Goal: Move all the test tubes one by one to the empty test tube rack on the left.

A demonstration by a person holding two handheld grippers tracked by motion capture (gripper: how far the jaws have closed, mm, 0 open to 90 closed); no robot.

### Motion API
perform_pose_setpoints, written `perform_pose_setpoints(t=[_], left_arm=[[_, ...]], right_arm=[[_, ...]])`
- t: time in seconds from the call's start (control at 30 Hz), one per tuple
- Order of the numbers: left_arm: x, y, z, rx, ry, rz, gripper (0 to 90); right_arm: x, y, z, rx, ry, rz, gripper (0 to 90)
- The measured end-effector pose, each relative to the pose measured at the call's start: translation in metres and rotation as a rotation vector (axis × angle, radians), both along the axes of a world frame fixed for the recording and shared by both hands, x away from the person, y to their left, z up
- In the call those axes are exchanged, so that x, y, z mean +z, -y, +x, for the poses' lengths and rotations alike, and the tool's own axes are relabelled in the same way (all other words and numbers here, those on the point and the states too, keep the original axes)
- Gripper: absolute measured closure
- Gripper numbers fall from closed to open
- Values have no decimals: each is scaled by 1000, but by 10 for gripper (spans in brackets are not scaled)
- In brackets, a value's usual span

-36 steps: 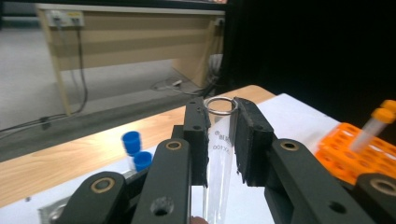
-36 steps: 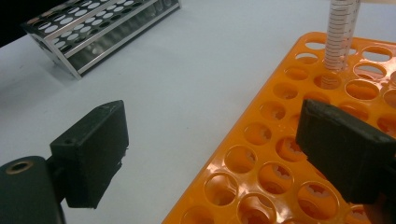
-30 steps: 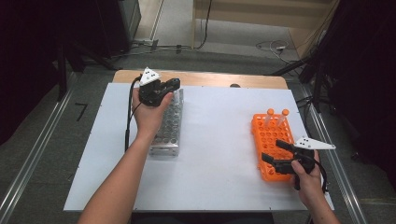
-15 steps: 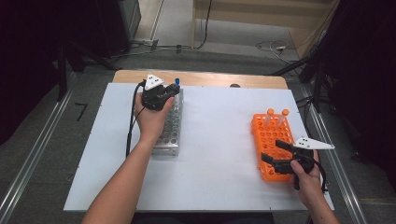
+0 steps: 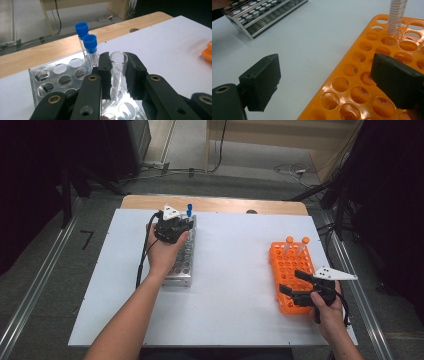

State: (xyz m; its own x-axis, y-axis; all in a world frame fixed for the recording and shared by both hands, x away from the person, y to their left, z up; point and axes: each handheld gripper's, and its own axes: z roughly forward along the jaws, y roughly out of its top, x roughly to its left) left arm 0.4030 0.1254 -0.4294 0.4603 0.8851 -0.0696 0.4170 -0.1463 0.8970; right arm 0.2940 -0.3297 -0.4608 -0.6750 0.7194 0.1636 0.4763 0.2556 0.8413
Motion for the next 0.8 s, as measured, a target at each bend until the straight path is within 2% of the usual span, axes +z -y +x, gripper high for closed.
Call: perform_pose_setpoints(t=[0.07,0.17,0.33,0.37,0.4,0.5,0.57,0.67,0.8], left_arm=[[-1,0,1,-16,-17,-15,742],[1,1,-1,-31,-9,-21,669],[7,0,-9,-61,8,-81,391],[9,0,-12,-68,14,-80,338],[11,-1,-14,-64,22,-78,277],[14,-5,-24,-59,36,-118,124],[15,-7,-31,-63,40,-134,81],[16,-8,-42,-82,34,-137,13],[15,-10,-57,-114,31,-152,0]], right_arm=[[0,0,0,0,0,0,81],[0,0,0,-1,-1,0,81],[0,0,1,-2,3,-5,81],[0,-1,1,-1,4,-6,81],[0,0,1,-2,3,-5,81],[1,0,2,-13,3,-4,81],[1,0,2,-16,3,-8,81],[2,-1,3,-19,3,-11,81],[3,-2,3,-30,5,-14,81]])
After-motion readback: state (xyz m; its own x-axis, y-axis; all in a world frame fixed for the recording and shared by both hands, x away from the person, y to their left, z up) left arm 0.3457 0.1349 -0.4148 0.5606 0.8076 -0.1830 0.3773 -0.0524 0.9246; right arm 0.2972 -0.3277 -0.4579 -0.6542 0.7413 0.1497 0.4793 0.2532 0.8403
